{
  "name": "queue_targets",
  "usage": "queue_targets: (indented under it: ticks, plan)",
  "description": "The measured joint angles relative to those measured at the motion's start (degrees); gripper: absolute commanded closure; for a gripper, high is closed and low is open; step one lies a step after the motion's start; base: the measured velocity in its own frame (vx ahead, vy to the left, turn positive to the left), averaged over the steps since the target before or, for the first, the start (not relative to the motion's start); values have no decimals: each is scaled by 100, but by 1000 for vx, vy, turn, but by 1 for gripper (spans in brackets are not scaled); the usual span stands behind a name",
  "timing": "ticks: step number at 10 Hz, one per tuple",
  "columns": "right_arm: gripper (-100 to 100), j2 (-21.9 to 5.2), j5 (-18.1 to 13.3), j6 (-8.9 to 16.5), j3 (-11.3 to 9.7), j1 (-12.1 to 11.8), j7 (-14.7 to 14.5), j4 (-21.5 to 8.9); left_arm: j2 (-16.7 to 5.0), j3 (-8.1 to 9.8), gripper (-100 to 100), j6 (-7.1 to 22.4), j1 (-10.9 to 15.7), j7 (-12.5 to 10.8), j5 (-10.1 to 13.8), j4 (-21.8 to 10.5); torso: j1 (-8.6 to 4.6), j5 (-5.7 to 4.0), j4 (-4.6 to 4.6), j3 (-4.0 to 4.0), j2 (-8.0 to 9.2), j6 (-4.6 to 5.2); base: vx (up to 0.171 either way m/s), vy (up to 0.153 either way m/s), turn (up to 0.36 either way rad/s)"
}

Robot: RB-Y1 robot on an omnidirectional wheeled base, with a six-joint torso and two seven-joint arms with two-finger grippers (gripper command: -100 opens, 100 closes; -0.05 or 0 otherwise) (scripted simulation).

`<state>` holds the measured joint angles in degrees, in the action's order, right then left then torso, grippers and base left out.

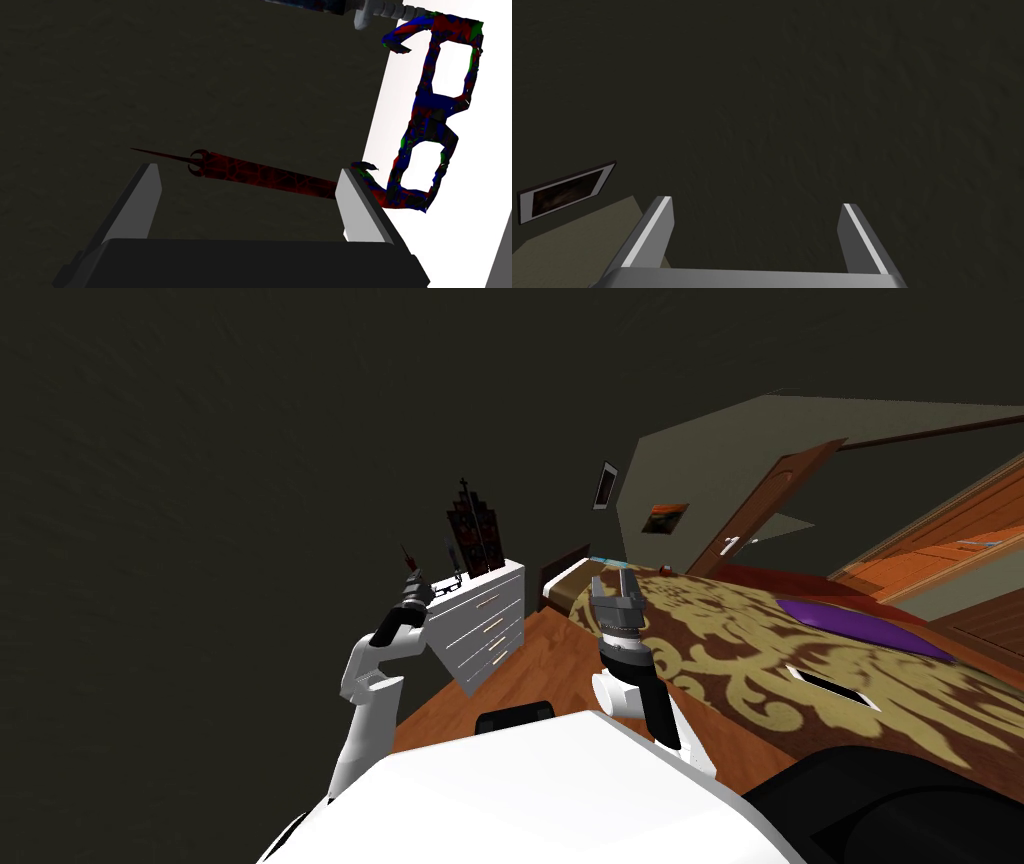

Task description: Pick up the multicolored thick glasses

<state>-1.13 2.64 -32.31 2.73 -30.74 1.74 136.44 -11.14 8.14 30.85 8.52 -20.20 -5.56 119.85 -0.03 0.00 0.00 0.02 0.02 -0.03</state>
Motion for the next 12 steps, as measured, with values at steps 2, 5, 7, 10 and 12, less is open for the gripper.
queue_targets:
  ticks: [2, 5, 7, 10, 12]
  plan:
    - [0, 0, 0, 0, 0, 0, 0, 0, -15, 38, -100, 316, 240, -86, -29, -56, -1, 0, 0, -1, -2, 0, -3, -6, 1]
    - [0, 0, 0, 0, 0, 0, 0, 0, 5, 61, -100, 767, 524, -171, -96, -120, 0, 0, -1, -2, -3, 0, -1, -8, 5]
    - [0, 0, 0, 0, 0, 0, 0, 0, -3, 83, -100, 1059, 708, -222, -117, -159, 1, 0, -1, -3, -5, 0, 4, -7, 11]
    - [0, 0, 0, 0, 0, 0, 0, 0, 6, 106, -100, 1494, 964, -303, -165, -234, 2, 0, -1, -3, -6, 0, 5, -2, 10]
    - [0, 0, 0, 0, 0, 0, 0, 0, -15, 129, -100, 1771, 1104, -344, -166, -302, 3, 1, -2, -4, -6, 0, 11, -1, 15]
